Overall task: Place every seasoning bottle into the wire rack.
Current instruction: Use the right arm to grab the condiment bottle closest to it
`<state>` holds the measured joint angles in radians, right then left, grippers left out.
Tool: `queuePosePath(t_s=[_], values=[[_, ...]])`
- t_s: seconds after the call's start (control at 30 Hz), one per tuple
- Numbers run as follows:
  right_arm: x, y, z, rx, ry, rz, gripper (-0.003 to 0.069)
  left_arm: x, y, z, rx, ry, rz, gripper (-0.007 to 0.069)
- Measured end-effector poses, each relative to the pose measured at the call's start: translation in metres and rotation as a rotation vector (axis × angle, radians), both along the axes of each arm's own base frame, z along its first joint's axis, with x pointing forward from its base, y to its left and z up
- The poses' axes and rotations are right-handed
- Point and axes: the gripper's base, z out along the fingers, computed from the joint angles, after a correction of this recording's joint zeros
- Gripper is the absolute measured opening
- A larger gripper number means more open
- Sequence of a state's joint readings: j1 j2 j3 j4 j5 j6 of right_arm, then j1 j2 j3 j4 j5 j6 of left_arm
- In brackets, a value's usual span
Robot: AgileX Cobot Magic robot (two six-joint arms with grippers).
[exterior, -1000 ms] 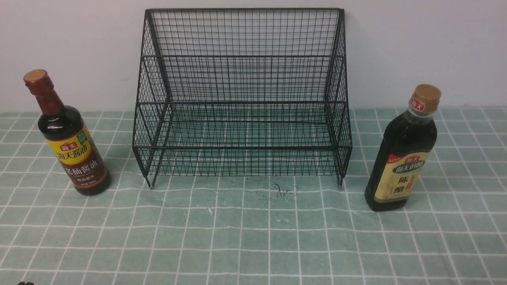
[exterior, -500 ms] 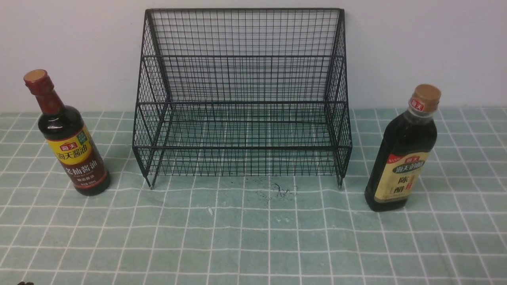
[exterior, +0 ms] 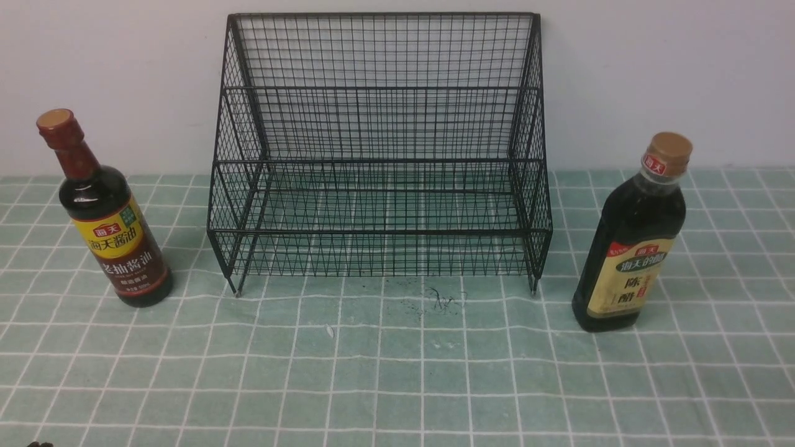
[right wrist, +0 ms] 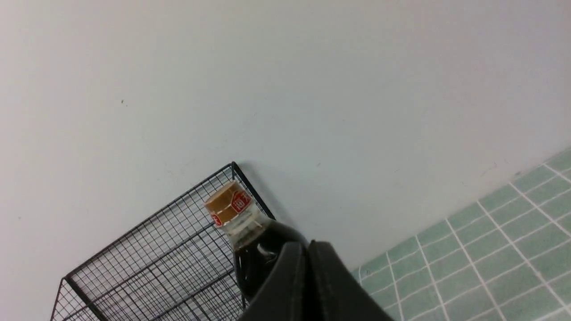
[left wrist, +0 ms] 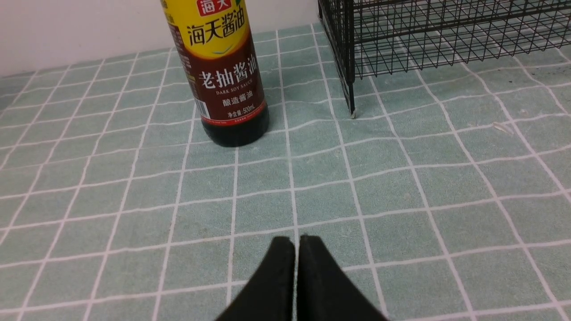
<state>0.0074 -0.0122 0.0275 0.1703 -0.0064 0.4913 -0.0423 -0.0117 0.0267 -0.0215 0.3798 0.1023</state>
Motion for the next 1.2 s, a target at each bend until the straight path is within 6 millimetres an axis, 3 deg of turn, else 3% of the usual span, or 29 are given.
queuePosePath(t_s=[0.13, 0.2, 0.23, 0.33, 0.43, 0.47, 0.57, 0.6, 0.73, 0.77, 0.8, 1.0, 1.03, 1.07, 1.2], values=[[-0.003, -0.001, 0.016, 0.006, -0.093, -0.008, -0.0013, 0.000, 0.000, 0.000, 0.000, 0.000, 0.000, -0.0006], [-0.008, 0.000, 0.039, -0.038, -0.115, -0.006, -0.0013, 0.000, 0.000, 0.000, 0.000, 0.000, 0.000, -0.0006], [-0.008, 0.000, 0.041, -0.051, -0.107, -0.006, -0.0013, 0.000, 0.000, 0.000, 0.000, 0.000, 0.000, -0.0006], [-0.007, 0.002, 0.091, -0.207, -0.019, -0.019, -0.0013, 0.000, 0.000, 0.000, 0.000, 0.000, 0.000, -0.0006], [0.003, 0.001, 0.120, -0.289, 0.128, -0.017, -0.0013, 0.000, 0.000, 0.000, 0.000, 0.000, 0.000, -0.0006], [0.021, 0.001, 0.134, -0.343, 0.302, 0.004, -0.0013, 0.000, 0.000, 0.000, 0.000, 0.000, 0.000, -0.0006], [0.049, 0.001, 0.151, -0.440, 0.509, 0.049, -0.0013, 0.000, 0.000, 0.000, 0.000, 0.000, 0.000, -0.0006], [0.052, 0.002, 0.152, -0.439, 0.523, 0.053, -0.0013, 0.000, 0.000, 0.000, 0.000, 0.000, 0.000, -0.0006], [0.104, 0.005, 0.169, -0.533, 0.735, 0.157, 0.0003, 0.000, 0.000, 0.000, 0.000, 0.000, 0.000, -0.0006], [0.124, 0.007, 0.170, -0.540, 0.786, 0.195, 0.0023, 0.000, 0.000, 0.000, 0.000, 0.000, 0.000, -0.0006], [0.131, 0.008, 0.174, -0.547, 0.794, 0.214, 0.0039, 0.000, 0.000, 0.000, 0.000, 0.000, 0.000, -0.0006], [0.184, 0.025, 0.173, -0.600, 0.848, 0.363, 0.0199, 0.000, 0.000, 0.000, 0.000, 0.000, 0.000, -0.0006], [0.196, 0.035, 0.170, -0.628, 0.849, 0.405, 0.0263, 0.000, 0.000, 0.000, 0.000, 0.000, 0.000, -0.0006], [0.196, 0.036, 0.171, -0.632, 0.844, 0.409, 0.0263, 0.000, 0.000, 0.000, 0.000, 0.000, 0.000, -0.0006], [0.220, 0.061, 0.161, -0.741, 0.832, 0.474, 0.0442, 0.000, 0.000, 0.000, 0.000, 0.000, 0.000, -0.0006]])
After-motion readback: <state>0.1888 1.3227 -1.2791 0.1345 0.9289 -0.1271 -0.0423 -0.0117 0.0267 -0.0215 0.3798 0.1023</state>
